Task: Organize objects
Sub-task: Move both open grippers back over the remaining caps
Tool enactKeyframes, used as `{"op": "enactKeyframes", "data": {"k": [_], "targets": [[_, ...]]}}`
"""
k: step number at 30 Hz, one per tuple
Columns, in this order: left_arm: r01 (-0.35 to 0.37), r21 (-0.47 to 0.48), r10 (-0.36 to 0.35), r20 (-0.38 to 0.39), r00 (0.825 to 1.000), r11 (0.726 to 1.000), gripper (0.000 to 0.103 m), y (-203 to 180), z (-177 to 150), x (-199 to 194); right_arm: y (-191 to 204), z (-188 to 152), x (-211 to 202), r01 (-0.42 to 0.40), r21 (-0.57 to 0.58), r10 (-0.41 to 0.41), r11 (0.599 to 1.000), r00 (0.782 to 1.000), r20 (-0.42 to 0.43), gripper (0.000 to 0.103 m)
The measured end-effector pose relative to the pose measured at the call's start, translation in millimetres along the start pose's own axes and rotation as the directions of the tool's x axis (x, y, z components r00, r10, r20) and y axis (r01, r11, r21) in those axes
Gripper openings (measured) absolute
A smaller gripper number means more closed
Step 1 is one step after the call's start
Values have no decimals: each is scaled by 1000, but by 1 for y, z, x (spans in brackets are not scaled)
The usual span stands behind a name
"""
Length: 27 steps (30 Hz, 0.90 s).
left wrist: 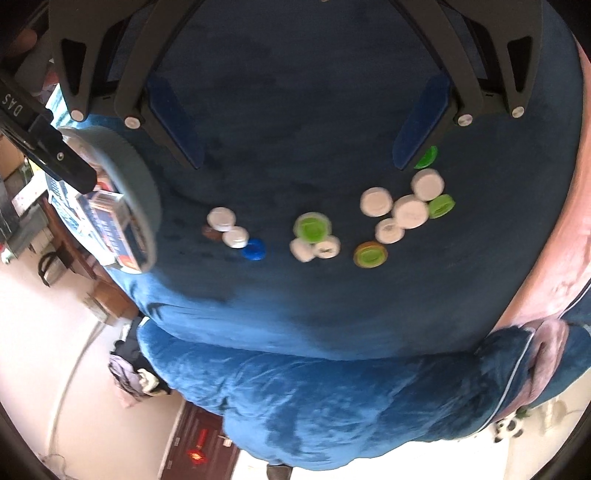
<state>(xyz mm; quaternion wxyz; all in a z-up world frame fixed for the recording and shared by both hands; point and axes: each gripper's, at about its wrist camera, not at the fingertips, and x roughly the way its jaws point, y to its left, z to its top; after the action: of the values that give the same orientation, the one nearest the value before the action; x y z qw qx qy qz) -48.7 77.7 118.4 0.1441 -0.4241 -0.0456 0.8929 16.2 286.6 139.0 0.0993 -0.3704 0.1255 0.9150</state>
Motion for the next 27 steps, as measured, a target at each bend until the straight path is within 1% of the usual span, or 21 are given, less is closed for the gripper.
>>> {"op": "enactKeyframes", "data": {"k": [11, 18, 23, 27], "targets": [[-91, -102, 88, -29, 996, 991, 102, 66, -15, 4, 51, -12, 23, -51, -100, 46, 994, 998, -45, 103], [-157, -176, 150, -53, 987, 972, 102, 115, -29, 5, 87, -26, 47, -93, -180, 74, 979, 991, -111, 103], [-214, -215, 203, -73, 976, 953, 102, 145, -39, 7, 110, -35, 62, -150, -219, 119, 964, 982, -149, 103], [-243, -255, 227, -90, 970, 936, 102, 165, -46, 10, 131, -43, 77, -229, -244, 189, 942, 966, -177, 103]]}}
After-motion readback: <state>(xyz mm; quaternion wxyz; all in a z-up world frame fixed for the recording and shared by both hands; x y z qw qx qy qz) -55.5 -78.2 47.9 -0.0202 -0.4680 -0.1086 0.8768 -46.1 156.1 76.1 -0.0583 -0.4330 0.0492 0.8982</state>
